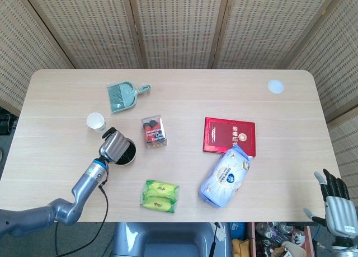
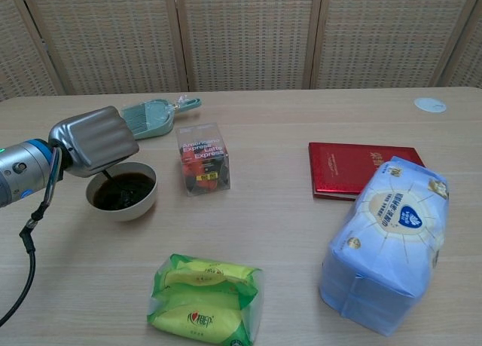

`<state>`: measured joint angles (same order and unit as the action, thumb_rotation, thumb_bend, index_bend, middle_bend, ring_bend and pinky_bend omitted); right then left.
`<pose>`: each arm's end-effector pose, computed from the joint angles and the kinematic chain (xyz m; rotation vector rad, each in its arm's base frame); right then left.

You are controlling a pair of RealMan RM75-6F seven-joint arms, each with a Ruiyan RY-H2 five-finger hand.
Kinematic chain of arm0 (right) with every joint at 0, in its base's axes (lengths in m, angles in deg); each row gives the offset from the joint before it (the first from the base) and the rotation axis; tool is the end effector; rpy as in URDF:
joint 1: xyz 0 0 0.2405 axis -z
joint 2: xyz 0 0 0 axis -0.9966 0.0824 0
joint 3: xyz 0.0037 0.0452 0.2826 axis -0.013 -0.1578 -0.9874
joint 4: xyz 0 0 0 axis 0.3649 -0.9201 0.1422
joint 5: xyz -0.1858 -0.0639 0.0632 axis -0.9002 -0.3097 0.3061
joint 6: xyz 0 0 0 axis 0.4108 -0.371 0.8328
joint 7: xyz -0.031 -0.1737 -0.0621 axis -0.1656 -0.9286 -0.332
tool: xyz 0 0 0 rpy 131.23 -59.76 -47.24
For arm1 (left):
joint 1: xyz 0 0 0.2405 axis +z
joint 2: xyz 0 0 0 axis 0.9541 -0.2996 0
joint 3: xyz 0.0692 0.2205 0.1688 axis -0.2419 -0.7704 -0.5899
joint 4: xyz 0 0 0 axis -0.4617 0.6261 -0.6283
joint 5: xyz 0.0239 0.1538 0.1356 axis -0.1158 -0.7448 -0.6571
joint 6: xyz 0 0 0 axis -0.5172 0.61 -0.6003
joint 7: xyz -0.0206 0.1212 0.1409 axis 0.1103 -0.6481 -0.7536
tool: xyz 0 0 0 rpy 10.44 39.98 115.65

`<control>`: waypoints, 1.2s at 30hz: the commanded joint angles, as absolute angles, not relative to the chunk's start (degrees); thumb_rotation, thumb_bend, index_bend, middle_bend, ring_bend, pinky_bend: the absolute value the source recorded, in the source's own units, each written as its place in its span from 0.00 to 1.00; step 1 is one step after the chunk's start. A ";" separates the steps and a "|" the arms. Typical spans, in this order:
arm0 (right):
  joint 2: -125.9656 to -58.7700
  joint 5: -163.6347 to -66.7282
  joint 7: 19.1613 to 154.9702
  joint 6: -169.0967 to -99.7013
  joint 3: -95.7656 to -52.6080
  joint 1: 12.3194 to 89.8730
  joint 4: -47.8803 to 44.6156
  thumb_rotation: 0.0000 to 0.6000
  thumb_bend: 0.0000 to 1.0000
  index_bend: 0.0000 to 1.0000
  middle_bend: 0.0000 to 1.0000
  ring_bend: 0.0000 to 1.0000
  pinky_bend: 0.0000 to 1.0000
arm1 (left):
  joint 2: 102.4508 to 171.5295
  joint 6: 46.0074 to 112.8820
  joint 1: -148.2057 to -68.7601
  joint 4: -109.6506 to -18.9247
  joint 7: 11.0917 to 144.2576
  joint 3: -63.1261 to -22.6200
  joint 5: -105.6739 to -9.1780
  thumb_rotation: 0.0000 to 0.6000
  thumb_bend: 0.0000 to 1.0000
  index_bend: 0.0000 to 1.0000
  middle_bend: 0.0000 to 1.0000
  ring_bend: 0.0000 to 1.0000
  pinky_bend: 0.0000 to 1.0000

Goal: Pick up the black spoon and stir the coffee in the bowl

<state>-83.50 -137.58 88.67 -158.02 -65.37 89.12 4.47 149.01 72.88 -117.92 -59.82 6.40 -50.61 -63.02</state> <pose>-0.3917 -0.1655 0.1349 1.2578 -1.0000 0.8118 -0.1994 0.4117 -0.0594 -1.9851 0.2148 -0.1765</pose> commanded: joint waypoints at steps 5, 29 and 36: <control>-83.49 -137.57 88.71 -158.04 -65.37 89.15 4.45 1.00 0.24 0.08 0.03 0.00 0.00 | 149.24 72.93 -118.00 -59.10 6.85 -49.83 -62.16 1.00 0.40 0.71 0.82 0.72 0.71; -83.63 -137.52 89.28 -158.23 -65.43 89.33 3.94 1.00 0.24 0.08 0.04 0.00 0.00 | 149.00 74.25 -118.82 -61.69 3.29 -49.86 -61.16 1.00 0.14 0.70 0.80 0.72 0.71; -83.56 -137.63 89.15 -158.19 -65.46 89.23 4.12 1.00 0.24 0.08 0.04 0.00 0.00 | 147.42 76.16 -118.10 -64.50 5.98 -48.73 -61.10 1.00 0.14 0.61 0.79 0.71 0.71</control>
